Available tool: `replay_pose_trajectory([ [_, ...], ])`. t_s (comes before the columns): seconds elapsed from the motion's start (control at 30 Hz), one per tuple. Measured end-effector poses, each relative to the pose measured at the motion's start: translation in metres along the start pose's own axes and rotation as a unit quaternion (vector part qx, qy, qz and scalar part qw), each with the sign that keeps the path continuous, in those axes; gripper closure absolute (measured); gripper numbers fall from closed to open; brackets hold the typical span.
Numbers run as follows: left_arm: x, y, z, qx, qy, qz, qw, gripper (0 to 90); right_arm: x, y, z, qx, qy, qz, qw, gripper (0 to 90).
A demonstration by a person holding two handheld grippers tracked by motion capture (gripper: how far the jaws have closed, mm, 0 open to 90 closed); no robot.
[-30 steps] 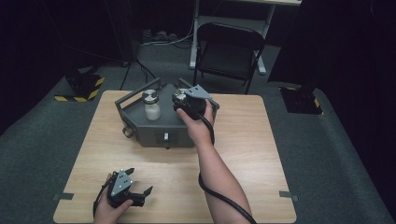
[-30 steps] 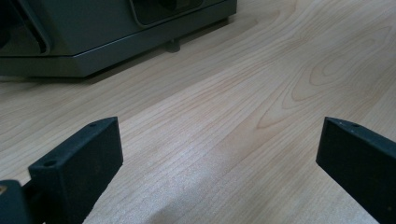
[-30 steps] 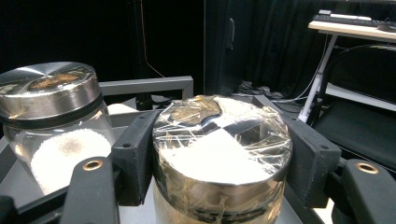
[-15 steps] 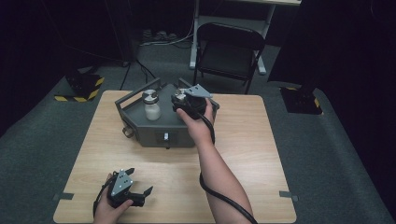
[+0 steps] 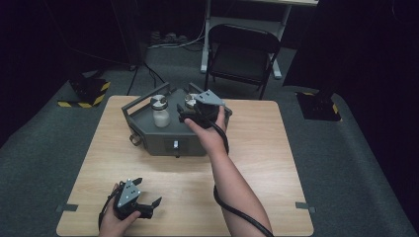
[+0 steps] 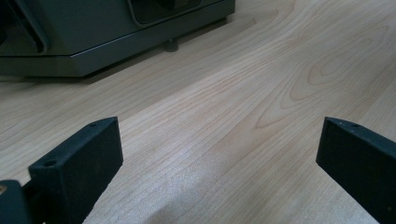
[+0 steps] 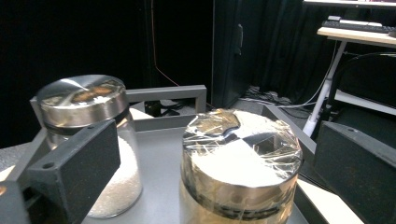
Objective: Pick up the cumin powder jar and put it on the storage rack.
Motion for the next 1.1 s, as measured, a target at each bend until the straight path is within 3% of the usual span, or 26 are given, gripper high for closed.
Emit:
replay_pose_trajectory([
  [0.43,0.000,0.000,0.001,0.002,0.000,-0.005,1.0000,0.9,-0.002,0.000,0.020,0.004,0.000,-0.001,1.0000,0.4],
  [1.1,0.001,0.000,0.000,0.001,-0.001,-0.005,1.0000,0.9,-0.005,-0.024,0.062,0.014,0.011,0.009,0.9998,0.4],
])
Point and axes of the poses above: each handheld gripper's, and its own axes: z roughly backward along the jaws, y roughly out of its top, x roughly to its right, the point moved 1 cm from there along -z, roughly forward along the jaws, and after that the axes turned 7 degrees about x, right-handed, at the moved point
